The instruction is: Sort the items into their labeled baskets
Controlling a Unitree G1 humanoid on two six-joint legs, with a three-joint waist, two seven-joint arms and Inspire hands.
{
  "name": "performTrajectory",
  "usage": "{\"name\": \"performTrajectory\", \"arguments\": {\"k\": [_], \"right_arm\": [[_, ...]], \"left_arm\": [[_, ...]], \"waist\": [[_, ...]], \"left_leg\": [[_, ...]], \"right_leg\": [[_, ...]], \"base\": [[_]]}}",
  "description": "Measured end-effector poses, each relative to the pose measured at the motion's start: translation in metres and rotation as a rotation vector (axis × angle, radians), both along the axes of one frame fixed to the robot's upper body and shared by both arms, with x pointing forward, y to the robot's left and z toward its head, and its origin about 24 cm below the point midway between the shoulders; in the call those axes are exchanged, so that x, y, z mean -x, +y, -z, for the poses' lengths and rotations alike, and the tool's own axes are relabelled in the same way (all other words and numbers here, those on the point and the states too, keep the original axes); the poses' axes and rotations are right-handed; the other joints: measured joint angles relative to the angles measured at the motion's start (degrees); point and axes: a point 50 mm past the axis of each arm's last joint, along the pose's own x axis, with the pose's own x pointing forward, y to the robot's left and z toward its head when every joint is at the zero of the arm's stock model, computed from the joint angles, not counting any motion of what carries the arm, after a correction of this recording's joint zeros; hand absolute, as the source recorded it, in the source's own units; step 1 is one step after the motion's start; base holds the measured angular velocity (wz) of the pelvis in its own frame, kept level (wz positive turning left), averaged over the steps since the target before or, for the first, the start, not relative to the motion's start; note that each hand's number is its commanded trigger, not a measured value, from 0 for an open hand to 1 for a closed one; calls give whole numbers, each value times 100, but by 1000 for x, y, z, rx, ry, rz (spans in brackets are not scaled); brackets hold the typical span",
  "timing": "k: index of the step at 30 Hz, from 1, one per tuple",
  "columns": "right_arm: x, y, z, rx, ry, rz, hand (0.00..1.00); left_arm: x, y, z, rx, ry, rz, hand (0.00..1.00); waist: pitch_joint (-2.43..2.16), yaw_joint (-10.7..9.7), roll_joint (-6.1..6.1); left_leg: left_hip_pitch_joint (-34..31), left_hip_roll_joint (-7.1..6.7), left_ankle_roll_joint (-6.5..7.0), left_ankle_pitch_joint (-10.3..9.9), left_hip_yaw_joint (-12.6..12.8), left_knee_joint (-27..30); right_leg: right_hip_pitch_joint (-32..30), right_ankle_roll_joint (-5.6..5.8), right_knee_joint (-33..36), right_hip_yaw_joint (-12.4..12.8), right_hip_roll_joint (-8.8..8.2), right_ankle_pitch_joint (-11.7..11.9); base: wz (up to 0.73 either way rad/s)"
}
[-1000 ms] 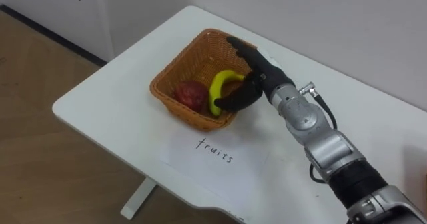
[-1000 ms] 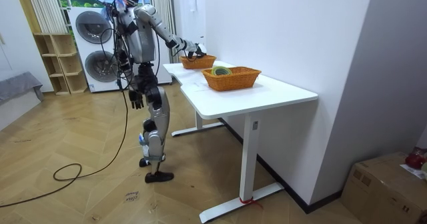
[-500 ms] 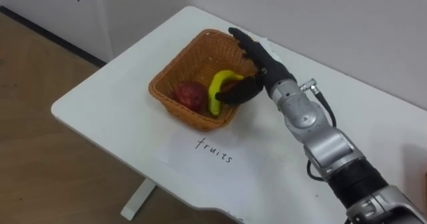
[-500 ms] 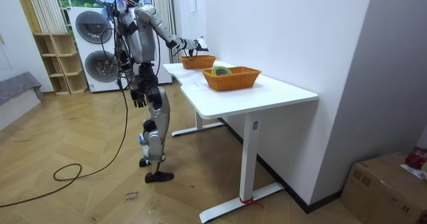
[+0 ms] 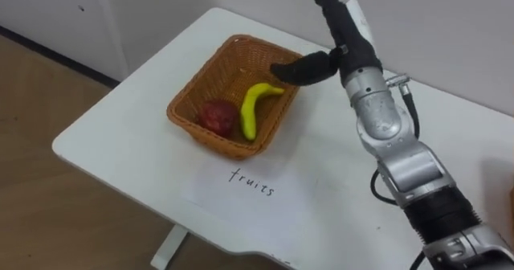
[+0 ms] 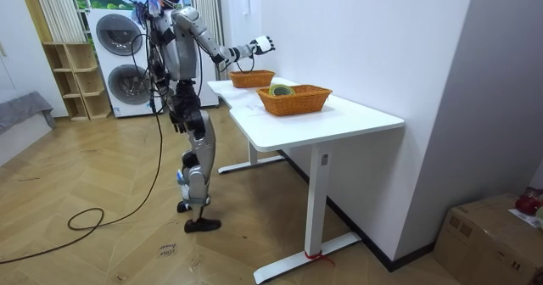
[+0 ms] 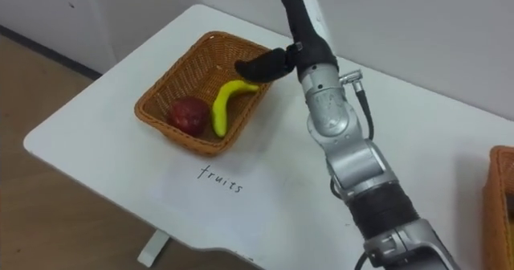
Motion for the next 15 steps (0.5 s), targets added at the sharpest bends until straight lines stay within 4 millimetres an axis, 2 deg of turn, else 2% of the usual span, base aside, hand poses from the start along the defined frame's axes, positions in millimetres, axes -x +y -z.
{"name": "performTrajectory", "arguments": {"k": [5,9,13,15], "right_arm": [[3,-8,-20,4,-84,13,0],[2,-26,-28,-46,-112,68,0],[7,-38,-39,-87,-169,125,0],[9,-43,-47,-112,-207,150,0]], "left_arm": [[-3,-1,0,3,-8,-5,0],[-8,2,0,1,-22,-27,0],[0,5,1,-7,5,-44,0],[3,6,1,-8,12,-47,0]], "waist": [[-16,-235,24],[-11,-322,55],[-11,-594,53],[-10,-649,57]], "left_leg": [[38,12,0,0,72,3],[95,30,0,0,217,-18],[135,48,0,0,237,-49],[183,71,0,-1,358,-77]], "right_leg": [[-16,0,0,104,2,5],[-37,-3,35,240,15,10],[-63,-7,97,266,49,13],[-71,-16,98,386,70,18]], "base": [[-7],[-17],[-6],[-23]]}}
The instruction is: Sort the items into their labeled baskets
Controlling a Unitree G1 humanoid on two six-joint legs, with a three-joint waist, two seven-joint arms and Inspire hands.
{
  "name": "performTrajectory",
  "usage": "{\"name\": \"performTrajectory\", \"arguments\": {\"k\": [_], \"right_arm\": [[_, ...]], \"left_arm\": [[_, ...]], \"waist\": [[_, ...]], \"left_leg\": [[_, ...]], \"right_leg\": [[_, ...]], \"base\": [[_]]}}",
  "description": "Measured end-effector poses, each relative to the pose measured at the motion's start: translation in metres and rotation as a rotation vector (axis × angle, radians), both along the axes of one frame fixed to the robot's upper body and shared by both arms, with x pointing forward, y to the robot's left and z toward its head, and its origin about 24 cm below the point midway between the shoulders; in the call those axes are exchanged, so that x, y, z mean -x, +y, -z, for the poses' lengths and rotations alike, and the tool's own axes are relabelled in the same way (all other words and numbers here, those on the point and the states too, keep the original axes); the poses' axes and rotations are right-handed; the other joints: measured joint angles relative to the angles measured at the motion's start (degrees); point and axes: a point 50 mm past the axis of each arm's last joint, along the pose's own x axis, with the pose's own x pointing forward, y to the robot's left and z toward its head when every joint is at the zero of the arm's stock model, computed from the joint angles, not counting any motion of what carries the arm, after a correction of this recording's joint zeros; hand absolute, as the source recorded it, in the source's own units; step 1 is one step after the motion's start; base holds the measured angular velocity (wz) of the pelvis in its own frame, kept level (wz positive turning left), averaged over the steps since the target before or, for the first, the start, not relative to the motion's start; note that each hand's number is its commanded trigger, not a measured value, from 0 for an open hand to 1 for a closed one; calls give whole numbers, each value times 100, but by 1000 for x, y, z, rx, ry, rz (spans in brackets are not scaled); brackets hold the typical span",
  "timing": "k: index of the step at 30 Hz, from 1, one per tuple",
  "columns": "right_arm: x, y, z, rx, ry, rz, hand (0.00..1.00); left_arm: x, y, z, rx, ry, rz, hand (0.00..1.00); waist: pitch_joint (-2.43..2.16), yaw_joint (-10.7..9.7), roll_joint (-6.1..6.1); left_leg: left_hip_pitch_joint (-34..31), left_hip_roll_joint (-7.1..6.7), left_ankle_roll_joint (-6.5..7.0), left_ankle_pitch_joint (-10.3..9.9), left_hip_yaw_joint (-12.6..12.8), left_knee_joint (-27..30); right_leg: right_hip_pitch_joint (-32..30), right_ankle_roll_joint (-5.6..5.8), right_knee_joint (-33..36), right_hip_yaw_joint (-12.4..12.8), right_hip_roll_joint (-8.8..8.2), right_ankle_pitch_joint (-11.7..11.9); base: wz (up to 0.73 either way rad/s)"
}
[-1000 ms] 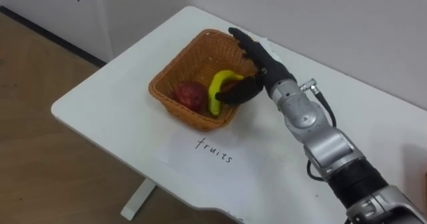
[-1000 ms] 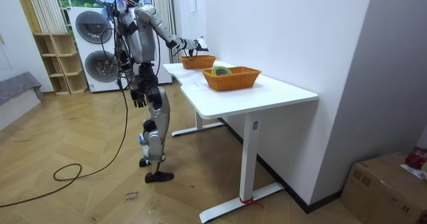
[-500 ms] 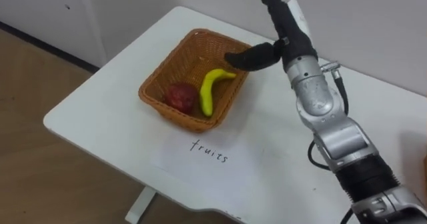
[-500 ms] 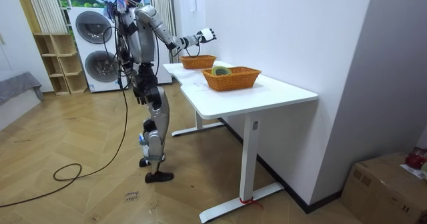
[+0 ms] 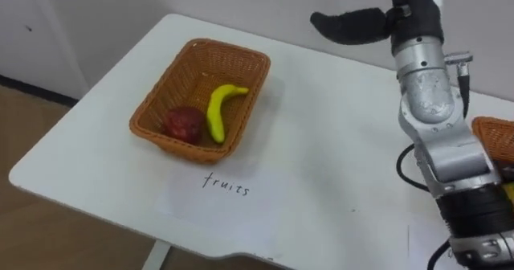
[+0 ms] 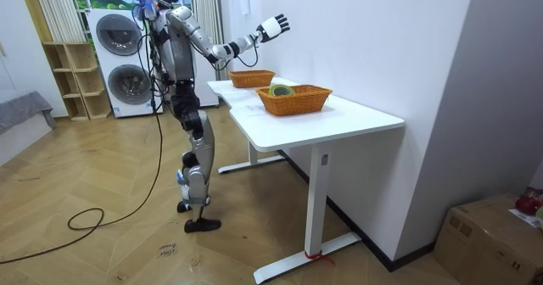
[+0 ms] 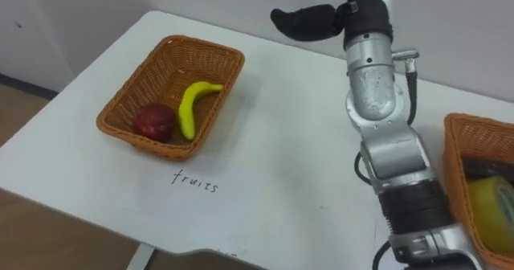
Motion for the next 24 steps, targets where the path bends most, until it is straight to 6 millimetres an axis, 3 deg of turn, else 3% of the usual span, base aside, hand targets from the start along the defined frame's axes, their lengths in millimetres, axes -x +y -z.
{"name": "performTrajectory", "arguments": {"k": [7,12,15,18,24], "right_arm": [[11,-40,-20,-26,-88,132,0],[19,-54,-30,-54,-142,185,0],[23,-69,-37,-80,-166,232,0],[27,-80,-37,-89,-165,253,0],[36,-103,-43,-137,-200,338,0]], "left_arm": [[5,5,-1,-6,-2,-21,0],[12,9,-1,-13,19,-36,0],[11,9,-1,-12,16,-35,0],[8,10,-1,-15,9,-33,0],[0,15,-4,-38,-33,-18,0]], "waist": [[-6,-286,-2],[-32,-576,-41],[-46,-636,-55],[-49,-872,-64],[-42,-1144,-76]], "left_leg": [[103,54,-3,-3,229,-86],[188,109,-33,-25,417,-116],[189,148,-45,-32,576,-120],[206,161,-48,-33,618,-120],[264,244,-109,-70,818,-133]], "right_leg": [[-20,-28,1,280,80,43],[-49,-55,12,458,146,66],[-134,-88,32,560,185,107],[-130,-94,28,649,207,120],[-140,-136,32,800,291,148]], "base": [[-19],[-23],[-26],[-10],[-18]]}}
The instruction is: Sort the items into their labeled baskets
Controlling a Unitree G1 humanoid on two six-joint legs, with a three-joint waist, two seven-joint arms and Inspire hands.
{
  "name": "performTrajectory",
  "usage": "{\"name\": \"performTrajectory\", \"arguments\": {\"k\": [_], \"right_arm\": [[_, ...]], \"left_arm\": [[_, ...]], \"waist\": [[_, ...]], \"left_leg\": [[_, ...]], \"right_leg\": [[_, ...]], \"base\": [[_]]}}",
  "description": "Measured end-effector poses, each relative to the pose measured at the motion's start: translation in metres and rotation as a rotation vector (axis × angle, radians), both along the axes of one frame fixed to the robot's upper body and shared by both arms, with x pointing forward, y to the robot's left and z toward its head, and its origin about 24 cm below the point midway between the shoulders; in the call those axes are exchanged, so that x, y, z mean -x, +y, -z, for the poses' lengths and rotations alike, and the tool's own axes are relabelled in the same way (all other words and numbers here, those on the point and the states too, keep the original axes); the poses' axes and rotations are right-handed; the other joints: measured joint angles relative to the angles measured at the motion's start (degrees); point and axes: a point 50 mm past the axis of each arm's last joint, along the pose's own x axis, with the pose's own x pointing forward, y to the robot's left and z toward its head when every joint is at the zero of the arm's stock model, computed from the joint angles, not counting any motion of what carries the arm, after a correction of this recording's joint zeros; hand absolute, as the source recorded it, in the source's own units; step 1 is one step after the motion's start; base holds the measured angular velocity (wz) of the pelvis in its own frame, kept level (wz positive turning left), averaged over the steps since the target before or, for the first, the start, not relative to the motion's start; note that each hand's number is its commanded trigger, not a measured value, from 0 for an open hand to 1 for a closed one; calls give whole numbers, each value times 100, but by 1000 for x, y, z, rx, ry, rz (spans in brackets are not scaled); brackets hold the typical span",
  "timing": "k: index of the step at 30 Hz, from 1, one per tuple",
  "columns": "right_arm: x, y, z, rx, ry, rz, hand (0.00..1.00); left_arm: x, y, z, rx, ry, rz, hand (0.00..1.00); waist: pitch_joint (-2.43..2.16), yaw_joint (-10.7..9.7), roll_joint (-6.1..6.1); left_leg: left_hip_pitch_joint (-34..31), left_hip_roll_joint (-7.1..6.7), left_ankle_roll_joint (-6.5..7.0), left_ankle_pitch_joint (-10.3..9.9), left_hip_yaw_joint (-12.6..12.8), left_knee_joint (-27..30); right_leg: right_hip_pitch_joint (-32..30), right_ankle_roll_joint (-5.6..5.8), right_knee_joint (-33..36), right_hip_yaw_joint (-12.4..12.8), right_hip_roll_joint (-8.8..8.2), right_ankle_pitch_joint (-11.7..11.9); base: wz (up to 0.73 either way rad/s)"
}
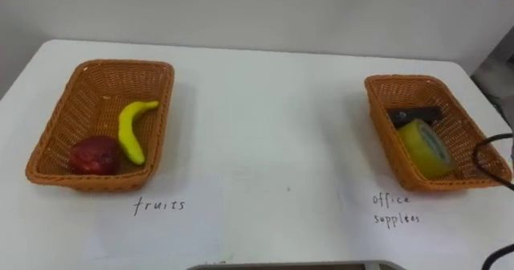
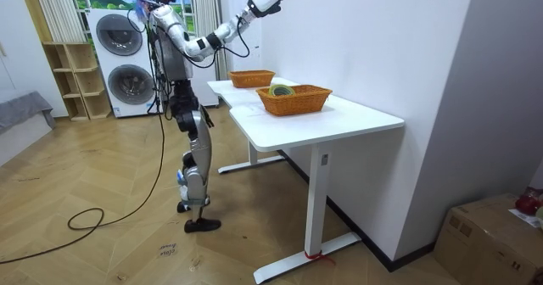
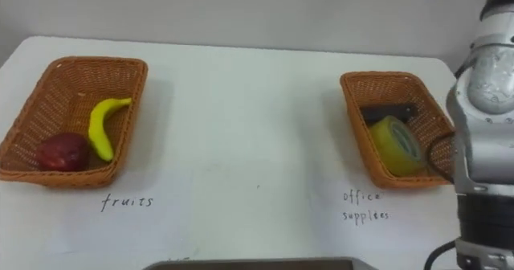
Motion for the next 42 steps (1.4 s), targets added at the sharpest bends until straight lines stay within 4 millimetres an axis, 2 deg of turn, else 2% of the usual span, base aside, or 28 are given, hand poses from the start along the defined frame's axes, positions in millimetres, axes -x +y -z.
{"name": "performTrajectory", "arguments": {"k": [3,6,11,19,22,26,27,29,34,37,42], "right_arm": [[9,-17,-1,-17,-21,78,0],[20,-33,1,-38,-34,153,0],[36,-56,10,-198,-66,221,0],[84,-98,44,-305,-20,465,0],[99,-108,52,-337,-10,538,0],[115,-116,63,-364,15,604,0],[124,-119,70,-392,24,627,0],[134,-122,82,-434,49,665,0],[155,-126,118,-562,120,789,0],[176,-131,157,-722,187,905,0],[209,-122,203,-891,291,1046,0]], "left_arm": [[2,4,-2,-7,-13,-4,0],[7,4,-2,-11,-11,-5,0],[9,4,-3,-23,-15,-6,0],[19,9,-4,-53,-10,-43,0],[23,9,-4,-59,-3,-46,0],[24,9,-4,-75,-9,-50,0],[22,9,-5,-82,-18,-50,0],[21,10,-6,-91,-28,-51,0],[17,10,-6,-68,-62,-125,0],[16,11,-7,-67,-87,-151,0],[16,11,-8,-78,-100,-149,0]], "waist": [[-4,-50,-4],[-9,-191,-14],[-8,-342,-20],[10,-522,9],[21,-642,31],[36,-703,39],[17,-721,66],[19,-716,72],[22,-900,71],[19,-950,65],[27,-937,142]], "left_leg": [[45,53,-38,-32,121,-10],[56,74,-56,-43,150,-28],[50,84,-66,-49,169,-42],[24,108,-86,-76,316,-83],[-6,111,-82,-83,356,-84],[-5,133,-93,-109,400,-80],[-3,144,-102,-119,413,-76],[2,156,-117,-130,446,-76],[-72,156,-118,-130,462,-70],[-66,162,-121,-132,469,-70],[-64,153,-117,-136,477,-77]], "right_leg": [[2,-28,-8,133,82,17],[-13,-43,-13,170,117,26],[-69,-50,-8,192,141,30],[-133,-59,-26,295,173,35],[-178,-59,-23,310,176,35],[-188,-59,-24,316,194,36],[-191,-62,-29,340,209,37],[-203,-69,-31,411,241,35],[-277,-74,-23,443,246,33],[-270,-75,-27,444,251,32],[-274,-75,-23,502,251,32]], "base": [[-22],[-9],[-4],[-9],[-6],[-6],[-9],[-11],[-2],[0],[-1]]}}
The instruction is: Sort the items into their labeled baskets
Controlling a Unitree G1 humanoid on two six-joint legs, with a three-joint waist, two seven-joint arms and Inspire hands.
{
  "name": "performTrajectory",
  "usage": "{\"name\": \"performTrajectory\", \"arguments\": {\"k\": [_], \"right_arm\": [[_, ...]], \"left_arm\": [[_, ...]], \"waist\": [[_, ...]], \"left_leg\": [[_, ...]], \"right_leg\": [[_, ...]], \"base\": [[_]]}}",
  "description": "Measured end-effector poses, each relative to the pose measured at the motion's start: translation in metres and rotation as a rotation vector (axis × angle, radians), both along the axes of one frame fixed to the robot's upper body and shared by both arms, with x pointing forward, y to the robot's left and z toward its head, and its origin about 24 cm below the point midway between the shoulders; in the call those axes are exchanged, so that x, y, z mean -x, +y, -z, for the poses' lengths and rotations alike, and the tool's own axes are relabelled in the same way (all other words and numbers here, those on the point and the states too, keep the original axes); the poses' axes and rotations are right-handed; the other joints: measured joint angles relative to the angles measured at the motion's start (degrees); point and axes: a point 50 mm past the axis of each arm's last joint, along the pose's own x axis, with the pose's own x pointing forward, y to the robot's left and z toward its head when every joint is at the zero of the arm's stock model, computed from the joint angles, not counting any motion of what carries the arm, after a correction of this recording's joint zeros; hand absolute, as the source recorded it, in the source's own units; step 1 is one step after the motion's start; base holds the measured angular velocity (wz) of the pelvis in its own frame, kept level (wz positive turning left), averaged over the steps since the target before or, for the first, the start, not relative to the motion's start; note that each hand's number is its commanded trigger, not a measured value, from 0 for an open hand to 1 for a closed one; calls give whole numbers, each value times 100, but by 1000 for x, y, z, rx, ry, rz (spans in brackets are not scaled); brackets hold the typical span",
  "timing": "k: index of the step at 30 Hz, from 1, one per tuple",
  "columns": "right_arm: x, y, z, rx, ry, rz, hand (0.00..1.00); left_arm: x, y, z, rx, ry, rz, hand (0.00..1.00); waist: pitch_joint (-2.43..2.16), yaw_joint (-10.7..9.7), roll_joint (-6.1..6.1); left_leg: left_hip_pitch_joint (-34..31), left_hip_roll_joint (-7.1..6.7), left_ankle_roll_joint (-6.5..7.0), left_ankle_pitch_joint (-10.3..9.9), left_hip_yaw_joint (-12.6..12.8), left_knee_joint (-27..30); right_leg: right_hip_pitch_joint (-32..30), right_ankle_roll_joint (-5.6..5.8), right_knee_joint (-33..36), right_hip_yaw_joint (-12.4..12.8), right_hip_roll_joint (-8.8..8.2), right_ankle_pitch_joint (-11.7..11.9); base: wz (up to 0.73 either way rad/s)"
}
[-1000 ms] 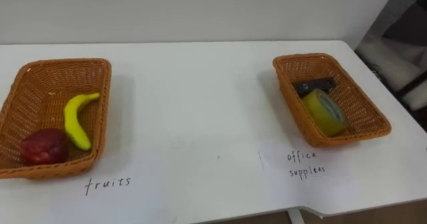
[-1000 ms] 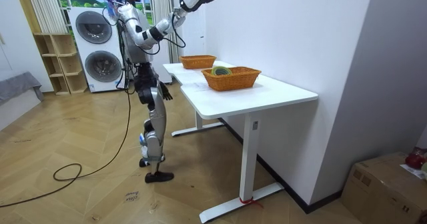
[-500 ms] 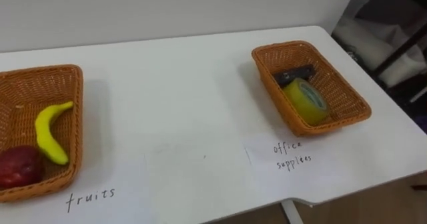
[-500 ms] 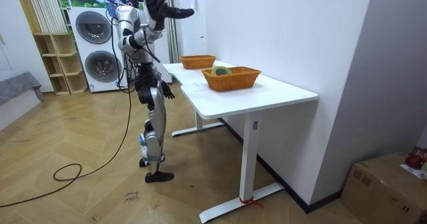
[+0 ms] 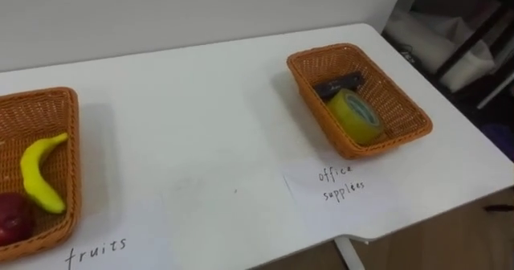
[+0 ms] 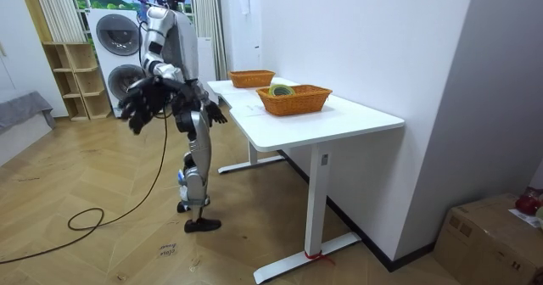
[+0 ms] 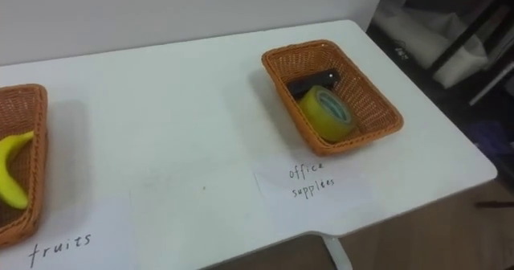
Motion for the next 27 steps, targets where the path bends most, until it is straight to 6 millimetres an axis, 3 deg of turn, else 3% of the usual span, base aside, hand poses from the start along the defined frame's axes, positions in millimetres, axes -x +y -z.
{"name": "performTrajectory", "arguments": {"k": [9,17,20,23,27], "right_arm": [[62,40,81,-291,241,169,0],[94,88,131,-502,497,44,0],[102,104,146,-602,566,-67,0],[102,121,157,-654,701,-329,0],[70,139,165,-586,861,-845,0]], "left_arm": [[-1,-3,1,-1,-18,-24,0],[8,-11,5,26,17,-36,0],[9,-15,8,50,38,-28,0],[9,-18,10,64,53,-15,0],[8,-23,13,77,82,21,0]], "waist": [[-40,-10,156],[-11,13,214],[-13,121,229],[-9,351,223],[-2,688,218]], "left_leg": [[1,-6,3,-5,-11,3],[79,-28,2,-5,-34,31],[97,-36,1,-6,-69,13],[103,-34,1,-6,-89,32],[176,-21,-14,-19,-104,29]], "right_leg": [[9,-23,16,42,-4,-21],[8,-15,87,81,-8,-117],[26,-13,88,76,-16,-149],[73,-15,90,29,-17,-143],[122,-22,-8,18,-13,-142]], "base": [[0],[0],[1],[-1],[1]]}}
